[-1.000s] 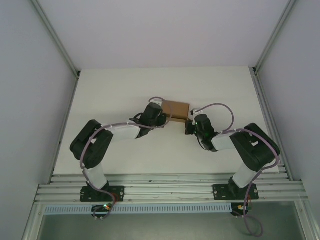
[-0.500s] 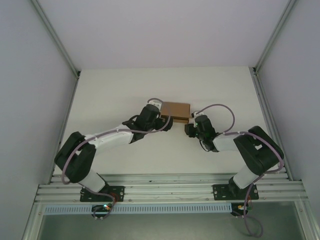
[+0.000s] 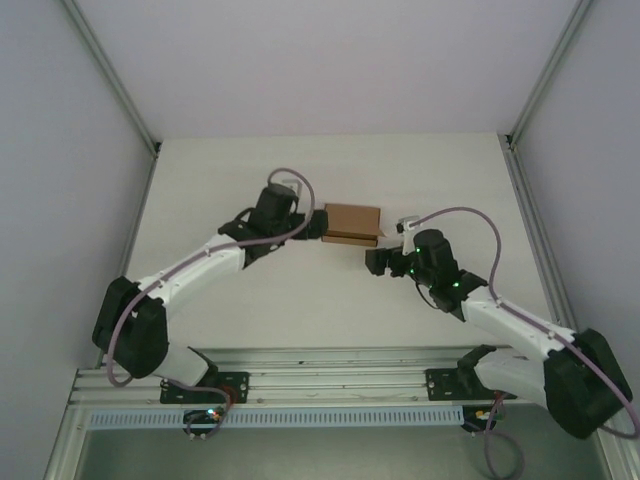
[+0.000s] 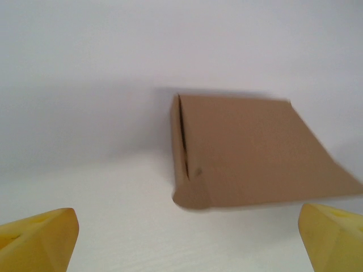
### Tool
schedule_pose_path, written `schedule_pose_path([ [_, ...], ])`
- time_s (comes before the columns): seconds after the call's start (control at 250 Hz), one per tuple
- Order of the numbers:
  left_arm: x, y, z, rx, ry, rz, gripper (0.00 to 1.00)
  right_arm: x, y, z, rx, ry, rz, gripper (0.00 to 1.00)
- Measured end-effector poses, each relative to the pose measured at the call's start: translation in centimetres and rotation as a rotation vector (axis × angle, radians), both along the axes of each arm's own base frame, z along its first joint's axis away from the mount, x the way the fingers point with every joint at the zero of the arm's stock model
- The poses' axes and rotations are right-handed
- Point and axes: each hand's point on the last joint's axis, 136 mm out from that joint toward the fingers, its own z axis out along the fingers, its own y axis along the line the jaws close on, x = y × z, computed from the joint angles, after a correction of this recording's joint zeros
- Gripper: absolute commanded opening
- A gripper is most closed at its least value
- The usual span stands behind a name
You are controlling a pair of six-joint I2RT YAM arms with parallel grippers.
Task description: Assemble paper box
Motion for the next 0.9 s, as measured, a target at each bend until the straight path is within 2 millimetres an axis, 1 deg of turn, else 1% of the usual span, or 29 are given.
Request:
schedule_pose_path([
  [0.064,1.9,0.1,0.8,-0.022,-0.001,0.017,1.0,0.7,-0.1,2.0,0.0,-0.009,-0.019,1.0],
  [0.128,3.4,-0.4,0.9,-0.038,0.01,0.01,1.0,1.8,-0.3,4.0,0.004,-0.011,-0.049,1.0],
  [0.2,4.7,-1.3,0.1,-0.055,0.045,-0.011,1.0,3.9,-0.5,5.5,0.016,0.002,-0.099,1.0],
  [0.26,5.7,-2.0,-1.2,-0.061,0.085,-0.033,1.0,5.8,-1.0,5.5,0.026,0.035,-0.144,1.0],
  [0.296,6.2,-2.3,-2.1,-0.062,0.109,-0.042,1.0,7.1,-1.3,5.0,0.029,0.064,-0.172,1.0],
  [0.324,6.5,-2.5,-3.0,-0.061,0.13,-0.049,1.0,7.9,-1.6,4.1,0.028,0.092,-0.191,1.0],
  [0.415,7.4,-3.0,-5.5,-0.066,0.193,-0.073,1.0,10.1,-2.2,0.4,0.018,0.199,-0.231,0.99],
  [0.467,7.7,-3.2,-6.6,-0.076,0.225,-0.087,1.0,10.8,-2.4,-1.7,0.008,0.256,-0.241,0.98],
  [0.523,7.9,-3.5,-7.6,-0.09,0.254,-0.103,1.0,11.2,-2.0,-4.0,0.003,0.316,-0.234,0.96],
  [0.615,8.2,-4.0,-8.7,-0.112,0.289,-0.125,1.0,11.5,-1.3,-6.5,0.001,0.386,-0.216,0.91],
  [0.679,8.2,-4.2,-9.4,-0.126,0.308,-0.14,0.98,11.6,-0.8,-7.7,0.01,0.42,-0.203,0.87],
  [0.803,7.9,-4.8,-10.1,-0.152,0.336,-0.172,0.96,11.8,0.0,-8.8,0.042,0.446,-0.185,0.83],
  [0.871,7.8,-5.2,-10.5,-0.168,0.345,-0.19,0.95,11.9,0.3,-9.2,0.061,0.45,-0.178,0.76],
  [0.903,7.7,-5.4,-10.7,-0.175,0.349,-0.198,0.95,12.0,0.4,-9.5,0.074,0.45,-0.175,0.74],
])
